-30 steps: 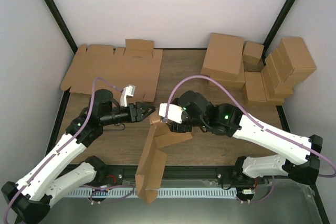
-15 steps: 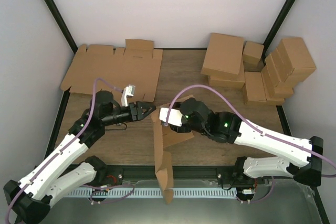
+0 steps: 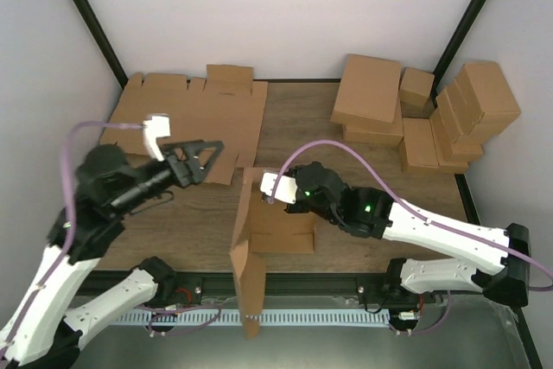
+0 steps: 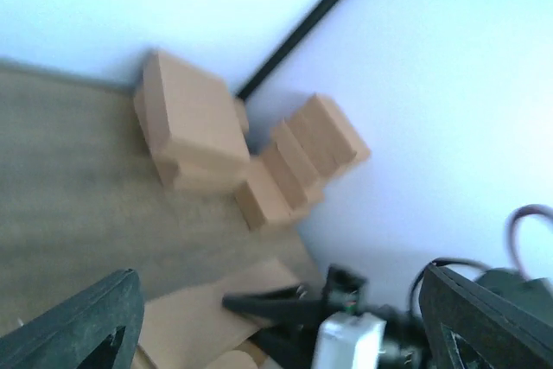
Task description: Fold the paper box
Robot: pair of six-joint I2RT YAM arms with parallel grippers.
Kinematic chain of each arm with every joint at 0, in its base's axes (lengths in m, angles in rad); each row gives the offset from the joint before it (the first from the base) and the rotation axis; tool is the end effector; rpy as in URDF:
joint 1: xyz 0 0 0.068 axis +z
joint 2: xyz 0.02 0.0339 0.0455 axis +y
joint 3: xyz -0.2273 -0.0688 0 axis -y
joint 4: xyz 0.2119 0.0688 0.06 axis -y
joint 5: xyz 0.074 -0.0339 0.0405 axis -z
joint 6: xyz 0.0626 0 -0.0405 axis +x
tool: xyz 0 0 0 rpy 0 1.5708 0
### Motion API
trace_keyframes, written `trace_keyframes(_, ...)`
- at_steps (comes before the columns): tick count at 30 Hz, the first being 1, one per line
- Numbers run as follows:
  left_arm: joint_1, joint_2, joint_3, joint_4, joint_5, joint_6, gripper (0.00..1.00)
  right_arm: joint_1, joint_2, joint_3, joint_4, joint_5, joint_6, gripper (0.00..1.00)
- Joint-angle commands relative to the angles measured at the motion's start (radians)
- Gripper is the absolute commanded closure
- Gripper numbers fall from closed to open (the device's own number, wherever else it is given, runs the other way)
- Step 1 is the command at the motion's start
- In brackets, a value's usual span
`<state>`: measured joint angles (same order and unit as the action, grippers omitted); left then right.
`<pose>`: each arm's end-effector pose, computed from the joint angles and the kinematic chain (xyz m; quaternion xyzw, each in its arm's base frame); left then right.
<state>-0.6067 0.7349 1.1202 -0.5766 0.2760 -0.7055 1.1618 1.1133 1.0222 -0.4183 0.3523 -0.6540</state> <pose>0.1192 -0.1035 0.3756 0.0497 0.7675 -0.4686 0.4347 0.1200 0.2226 0.2932 -0.6147 0.5925 -0.0211 0.5203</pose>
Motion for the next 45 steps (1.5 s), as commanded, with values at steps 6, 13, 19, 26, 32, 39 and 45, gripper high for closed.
trace_keyframes(6, -0.002, 0.016, 0.270, -0.262, -0.253, 0.222, 0.07, -0.145, 0.044, 0.083, -0.064, -0.077, 0.267, 0.99)
trace_keyframes(13, -0.002, 0.026, 0.243, -0.307, -0.325, 0.213, 0.06, -0.381, 0.057, -0.039, -0.010, -0.326, 0.527, 0.99)
trace_keyframes(19, 0.000, 0.066, 0.179, -0.321, -0.363, 0.201, 0.02, -0.477, 0.058, -0.260, 0.158, -0.467, 0.733, 0.99)
trace_keyframes(26, 0.024, 0.095, 0.103, -0.291, -0.381, 0.215, 0.00, -0.505, 0.049, -0.417, 0.295, -0.462, 0.862, 0.99)
trace_keyframes(32, 0.027, 0.099, 0.048, -0.262, -0.361, 0.230, 0.00, -0.505, 0.077, -0.427, 0.268, -0.447, 0.856, 0.86)
trace_keyframes(39, 0.027, 0.083, -0.022, -0.233, -0.337, 0.226, 0.00, -0.477, 0.093, -0.429, 0.212, -0.403, 0.856, 0.77)
trace_keyframes(45, 0.028, 0.071, -0.033, -0.230, -0.347, 0.234, 0.00, -0.421, 0.110, -0.417, 0.180, -0.322, 0.908, 0.67)
